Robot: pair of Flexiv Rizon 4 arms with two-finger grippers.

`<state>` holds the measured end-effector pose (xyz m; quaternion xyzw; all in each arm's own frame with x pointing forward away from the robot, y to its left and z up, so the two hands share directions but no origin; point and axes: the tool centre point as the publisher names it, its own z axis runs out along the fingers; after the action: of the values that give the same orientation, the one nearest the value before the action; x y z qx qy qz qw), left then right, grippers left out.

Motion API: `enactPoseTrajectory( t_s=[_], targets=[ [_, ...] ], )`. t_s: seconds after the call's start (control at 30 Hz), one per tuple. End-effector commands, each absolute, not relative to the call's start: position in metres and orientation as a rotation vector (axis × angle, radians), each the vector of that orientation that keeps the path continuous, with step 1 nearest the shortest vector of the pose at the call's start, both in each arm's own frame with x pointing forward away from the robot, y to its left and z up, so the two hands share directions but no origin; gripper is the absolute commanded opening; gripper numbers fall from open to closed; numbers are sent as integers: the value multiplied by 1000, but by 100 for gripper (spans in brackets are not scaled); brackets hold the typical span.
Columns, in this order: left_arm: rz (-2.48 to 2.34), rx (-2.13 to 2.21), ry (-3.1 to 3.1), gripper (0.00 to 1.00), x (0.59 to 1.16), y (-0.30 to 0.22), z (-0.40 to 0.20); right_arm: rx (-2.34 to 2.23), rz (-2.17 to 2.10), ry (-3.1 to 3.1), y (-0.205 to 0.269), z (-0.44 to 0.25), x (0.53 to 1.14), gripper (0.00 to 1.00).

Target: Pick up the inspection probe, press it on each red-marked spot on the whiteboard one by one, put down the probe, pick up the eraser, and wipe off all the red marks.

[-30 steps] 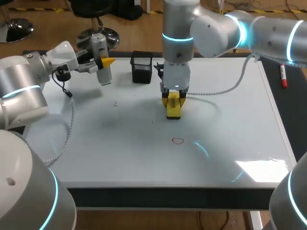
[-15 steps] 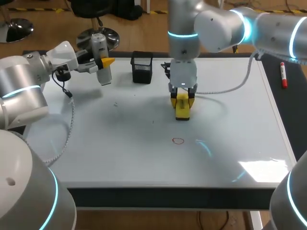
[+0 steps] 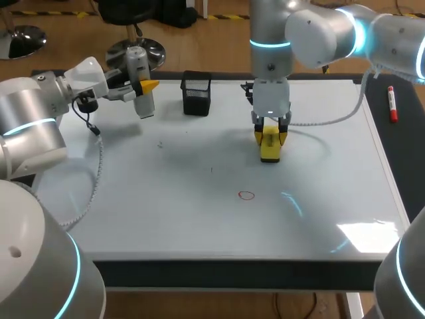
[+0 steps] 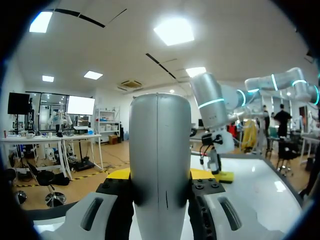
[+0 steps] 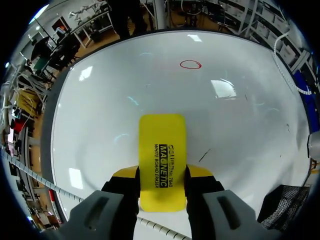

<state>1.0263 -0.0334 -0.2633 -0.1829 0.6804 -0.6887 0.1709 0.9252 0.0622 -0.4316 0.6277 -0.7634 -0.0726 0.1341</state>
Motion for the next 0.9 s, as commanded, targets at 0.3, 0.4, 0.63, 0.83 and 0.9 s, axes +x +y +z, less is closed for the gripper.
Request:
enactPoseTrajectory(
  t_s=[0.3, 0.4, 0.63, 0.83, 0.9],
  targets=[
    [-1955, -520, 1928, 0, 1026, -34, -263, 1838, -207, -2229, 47, -477, 912, 0],
    [-1955, -520, 1928, 0, 1026, -34, -263, 1841, -209, -2232, 43, -465, 915, 0],
    [-1955, -520, 1928, 0, 1026, -34, -263, 1875, -205, -2237, 41, -444, 928, 0],
    [-1955, -520, 1928, 0, 1026, -34, -263, 1903, -166, -2236, 35, -431, 941, 0],
    [-1955, -520, 1928, 0, 1026, -34, -263, 1905, -148, -2241, 31, -426, 946, 0]
  ],
)
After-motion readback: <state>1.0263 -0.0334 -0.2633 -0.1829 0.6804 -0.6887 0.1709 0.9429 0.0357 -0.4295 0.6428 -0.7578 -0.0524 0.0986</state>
